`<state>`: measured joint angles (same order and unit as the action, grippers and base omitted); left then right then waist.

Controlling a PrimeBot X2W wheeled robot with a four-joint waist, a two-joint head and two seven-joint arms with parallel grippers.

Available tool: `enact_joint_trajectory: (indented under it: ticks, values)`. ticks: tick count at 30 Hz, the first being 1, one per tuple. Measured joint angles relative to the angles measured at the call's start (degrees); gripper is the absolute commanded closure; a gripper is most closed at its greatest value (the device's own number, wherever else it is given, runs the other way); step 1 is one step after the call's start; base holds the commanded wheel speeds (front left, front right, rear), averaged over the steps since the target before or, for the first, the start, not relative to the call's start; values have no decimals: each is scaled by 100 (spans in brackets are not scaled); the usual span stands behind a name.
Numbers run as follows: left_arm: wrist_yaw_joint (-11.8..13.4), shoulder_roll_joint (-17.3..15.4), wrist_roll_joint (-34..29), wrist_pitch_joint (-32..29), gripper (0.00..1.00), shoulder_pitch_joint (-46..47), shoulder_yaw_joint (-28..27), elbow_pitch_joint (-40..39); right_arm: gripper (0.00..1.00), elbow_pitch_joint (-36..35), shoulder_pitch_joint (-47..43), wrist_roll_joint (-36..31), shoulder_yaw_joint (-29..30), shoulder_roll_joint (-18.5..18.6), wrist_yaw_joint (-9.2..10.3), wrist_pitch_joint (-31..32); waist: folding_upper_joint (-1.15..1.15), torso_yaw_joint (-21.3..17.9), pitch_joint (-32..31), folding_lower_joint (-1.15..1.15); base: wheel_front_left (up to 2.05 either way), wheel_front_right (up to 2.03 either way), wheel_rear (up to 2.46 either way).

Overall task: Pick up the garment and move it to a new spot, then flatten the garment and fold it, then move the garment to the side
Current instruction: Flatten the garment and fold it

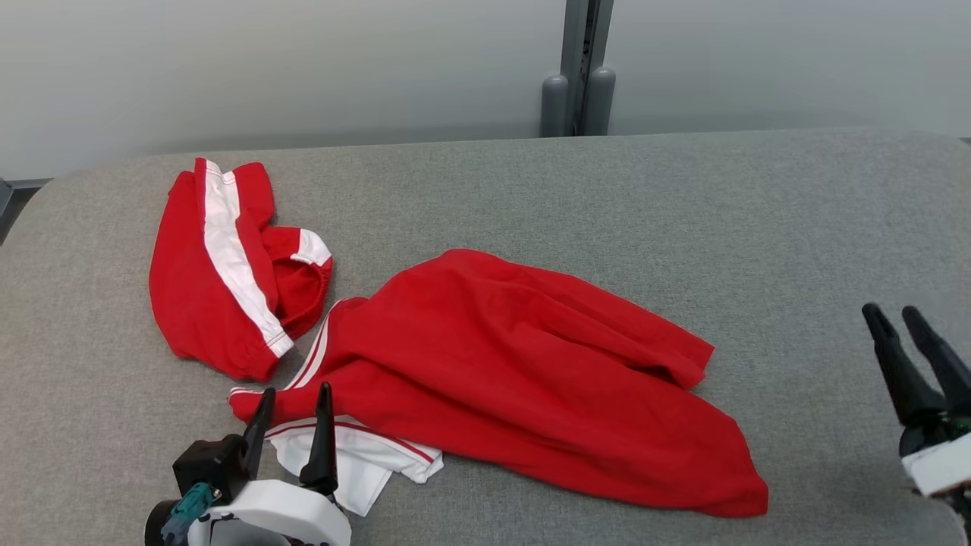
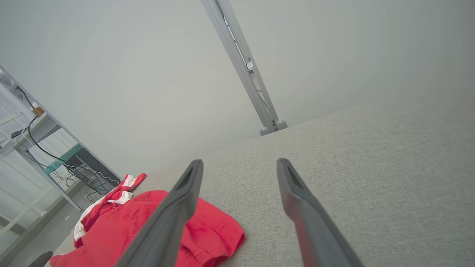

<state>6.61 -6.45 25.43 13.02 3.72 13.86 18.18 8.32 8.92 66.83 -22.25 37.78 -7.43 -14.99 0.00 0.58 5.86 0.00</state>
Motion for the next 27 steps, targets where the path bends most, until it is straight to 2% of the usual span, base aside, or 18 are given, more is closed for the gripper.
enact_joint_trajectory:
  ticks: [6, 27]
  values:
    - [3, 2, 25, -65, 0, 1, 46, -64, 0, -46, -324, -448, 203, -376, 0, 0, 0, 48, -14, 0, 0, 0, 0]
    - [71, -21, 127, -67, 0, -64, 83, -108, 0, 20, -452, -632, 31, -357, 0, 11, 0, 76, -35, 0, 0, 0, 0]
